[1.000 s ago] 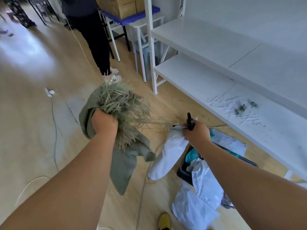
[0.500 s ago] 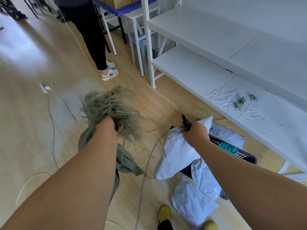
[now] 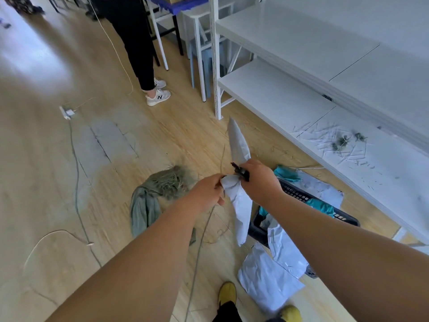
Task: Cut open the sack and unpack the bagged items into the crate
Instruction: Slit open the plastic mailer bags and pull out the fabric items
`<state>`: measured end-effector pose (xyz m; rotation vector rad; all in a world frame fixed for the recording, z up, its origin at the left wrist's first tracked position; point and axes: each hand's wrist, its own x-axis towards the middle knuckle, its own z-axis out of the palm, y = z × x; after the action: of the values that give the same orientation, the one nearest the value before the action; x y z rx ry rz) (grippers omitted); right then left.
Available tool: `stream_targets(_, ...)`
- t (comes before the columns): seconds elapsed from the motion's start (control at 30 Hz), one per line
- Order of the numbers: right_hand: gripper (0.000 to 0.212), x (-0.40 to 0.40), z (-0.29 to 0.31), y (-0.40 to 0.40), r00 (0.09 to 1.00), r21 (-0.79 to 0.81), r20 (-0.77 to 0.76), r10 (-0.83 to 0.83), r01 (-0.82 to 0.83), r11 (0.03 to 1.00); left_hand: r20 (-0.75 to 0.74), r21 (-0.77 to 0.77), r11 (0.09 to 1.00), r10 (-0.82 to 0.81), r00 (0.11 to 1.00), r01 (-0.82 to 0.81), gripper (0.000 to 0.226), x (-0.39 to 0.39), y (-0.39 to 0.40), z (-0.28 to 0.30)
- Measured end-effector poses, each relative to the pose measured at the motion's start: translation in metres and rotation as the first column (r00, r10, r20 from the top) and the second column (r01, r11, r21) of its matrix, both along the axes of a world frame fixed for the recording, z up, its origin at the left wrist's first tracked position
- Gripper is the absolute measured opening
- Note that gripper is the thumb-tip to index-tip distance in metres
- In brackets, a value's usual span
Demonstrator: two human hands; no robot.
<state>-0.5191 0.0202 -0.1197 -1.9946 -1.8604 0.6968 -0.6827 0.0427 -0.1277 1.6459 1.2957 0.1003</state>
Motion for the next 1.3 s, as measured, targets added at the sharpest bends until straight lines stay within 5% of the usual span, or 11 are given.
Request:
stream_targets(0.13,0.032,0.006,-0.003,-0.005,0.992,-0.055,-0.095,-0.084,0.079,0.995,0.143,0.041,0.982,0.178,0.974,-0.185,0.015,-0.006,-0.003,-0.006)
stream_targets(0.27,0.023,0.001,-0.002,-0.011,0.874,-0.133,-0.402,-0.272,0.238,0.962,0.228,0.062,0.949,0.287,0.930,-0.308,0.024,0.005,-0.002,-0.001)
stream_targets(0.47,0.044,-0.013,0.000,-0.015,0.850,-0.115,-0.444,-0.285,0.262,0.958,0.208,0.220,0.916,0.293,0.933,-0.336,0.020,0.017,0.000,0.004)
stream_targets(0.6,0.032,-0.014,0.002,-0.013,0.833,-0.146,-0.449,-0.324,0.290,0.946,0.217,0.212,0.924,0.273,0.937,-0.319,0.021,0.016,-0.001,0.006)
stream_targets(0.77,0.012,-0.008,0.000,-0.013,0.837,-0.180,-0.388,-0.385,0.341,0.923,0.014,0.360,0.901,0.255,0.967,-0.243,0.026,0.014,0.004,0.003)
stream_targets(1.0,0.017,0.001,-0.001,-0.017,0.844,-0.143,-0.389,-0.370,0.341,0.929,-0.242,0.407,0.898,0.286,0.927,-0.170,0.026,0.027,0.010,-0.003)
stream_targets(1.2,0.009,0.047,0.007,-0.018,0.662,-0.181,-0.521,-0.539,0.531,0.828,-0.372,0.259,0.885,0.461,0.806,-0.387,0.020,-0.016,0.017,-0.024)
stream_targets(1.3,0.010,0.065,0.004,-0.022,0.617,-0.206,-0.537,-0.575,0.566,0.799,-0.426,0.283,0.746,0.661,0.618,-0.603,0.047,-0.031,0.016,-0.027)
